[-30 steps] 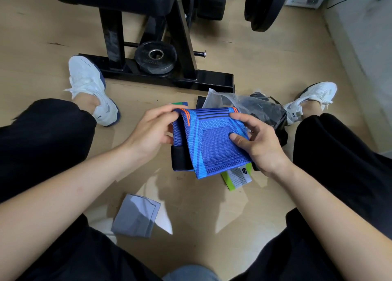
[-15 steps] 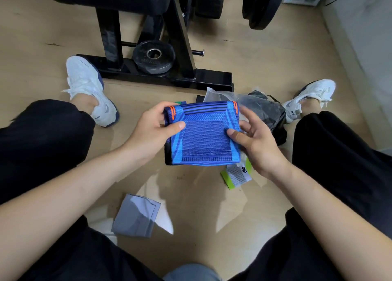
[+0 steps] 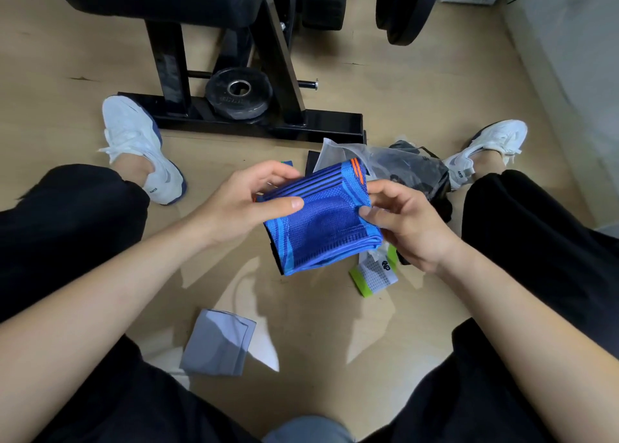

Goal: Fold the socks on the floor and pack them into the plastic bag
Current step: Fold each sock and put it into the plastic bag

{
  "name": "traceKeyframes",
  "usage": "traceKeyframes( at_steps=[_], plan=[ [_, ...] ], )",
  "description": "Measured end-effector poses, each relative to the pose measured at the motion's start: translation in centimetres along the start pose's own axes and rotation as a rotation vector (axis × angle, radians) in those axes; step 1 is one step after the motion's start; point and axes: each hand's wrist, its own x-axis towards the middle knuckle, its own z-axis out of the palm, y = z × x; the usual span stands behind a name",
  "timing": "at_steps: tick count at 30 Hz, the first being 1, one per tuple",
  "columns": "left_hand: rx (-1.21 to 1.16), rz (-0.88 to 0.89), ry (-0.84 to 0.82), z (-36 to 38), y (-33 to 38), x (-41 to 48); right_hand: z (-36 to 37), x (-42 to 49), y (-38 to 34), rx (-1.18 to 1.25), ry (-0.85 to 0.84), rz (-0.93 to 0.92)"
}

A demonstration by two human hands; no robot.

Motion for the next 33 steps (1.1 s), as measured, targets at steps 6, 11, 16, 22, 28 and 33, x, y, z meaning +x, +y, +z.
traceKeyframes(
  at_steps=[6, 11, 16, 22, 28, 33],
  plan=[
    [0.198, 0.150, 0.025, 1.7, 0.5, 0.0, 1.2, -0.3, 0.1, -0.010, -0.058, 0.030],
    [0.252, 0.215, 0.037, 1.8, 0.5, -0.3, 1.7, -0.4, -0.2, -0.006, -0.057, 0.044],
    [0.397, 0.314, 0.074, 2.0, -0.3, -0.7, 1.7, -0.6, -0.8, 0.070, -0.088, 0.110],
    [0.553, 0.451, 0.004, 2.4, -0.2, -1.0, 2.5, -1.2, -1.2, 0.109, -0.042, 0.146],
    [0.539, 0.416, -0.115, 3.0, -0.4, -1.2, 2.8, -1.2, -0.3, -0.074, 0.035, 0.125],
    [0.274, 0.294, -0.087, 3.0, -0.5, -0.9, 1.9, -1.0, -0.1, -0.153, -0.091, 0.079]
  ],
)
